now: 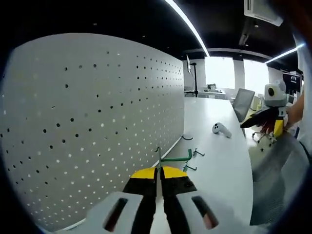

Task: Insert the hook assembly into the mounting plate slot until the hook locks in place.

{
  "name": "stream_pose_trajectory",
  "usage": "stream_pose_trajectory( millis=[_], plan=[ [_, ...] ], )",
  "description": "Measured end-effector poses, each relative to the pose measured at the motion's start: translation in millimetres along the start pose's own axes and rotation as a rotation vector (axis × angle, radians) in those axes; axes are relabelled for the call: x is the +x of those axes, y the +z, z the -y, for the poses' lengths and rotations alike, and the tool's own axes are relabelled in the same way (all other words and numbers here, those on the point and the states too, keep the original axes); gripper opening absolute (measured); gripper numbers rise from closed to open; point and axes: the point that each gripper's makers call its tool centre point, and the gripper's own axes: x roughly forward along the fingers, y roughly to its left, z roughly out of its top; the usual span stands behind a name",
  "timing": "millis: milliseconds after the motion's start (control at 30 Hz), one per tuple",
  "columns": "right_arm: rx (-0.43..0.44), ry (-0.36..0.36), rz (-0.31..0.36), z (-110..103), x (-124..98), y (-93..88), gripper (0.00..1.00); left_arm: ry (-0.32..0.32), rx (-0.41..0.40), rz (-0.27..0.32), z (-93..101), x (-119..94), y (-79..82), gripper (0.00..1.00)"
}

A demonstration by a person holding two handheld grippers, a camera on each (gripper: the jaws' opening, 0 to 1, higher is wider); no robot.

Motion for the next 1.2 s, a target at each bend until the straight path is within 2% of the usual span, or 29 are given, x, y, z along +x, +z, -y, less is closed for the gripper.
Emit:
stream_pose_trajectory(
  millis=[167,533,767,867,933,1200],
  plan=[
    [-0.001,0.004,0.006,-1.6,0.5,2.6,0.67,0.004,-0.026,0.050,4.6,-3.4,9.1,0.03],
    [-0.007,0.018,0.035,-6.6,4.2,12.0,0.67,0.019,-0.053,0.107,13.4,-11.2,19.1,0.03],
    [-0.011,0.022,0.037,-8.0,4.1,12.5,0.67,0.031,-0.084,0.198,17.4,-20.5,35.7,0.03],
    [-0.005,0.020,0.041,-7.9,4.2,12.9,0.67,0.035,-0.075,0.219,21.6,-23.6,40.0,0.03],
    [-0.005,0.021,0.042,-9.2,4.5,13.9,0.67,0.032,-0.094,0.262,22.4,-26.3,46.2,0.03],
    [-0.019,0.024,0.054,-11.3,4.5,16.7,0.67,0.036,-0.108,0.296,30.6,-32.6,52.7,0.03]
  ],
)
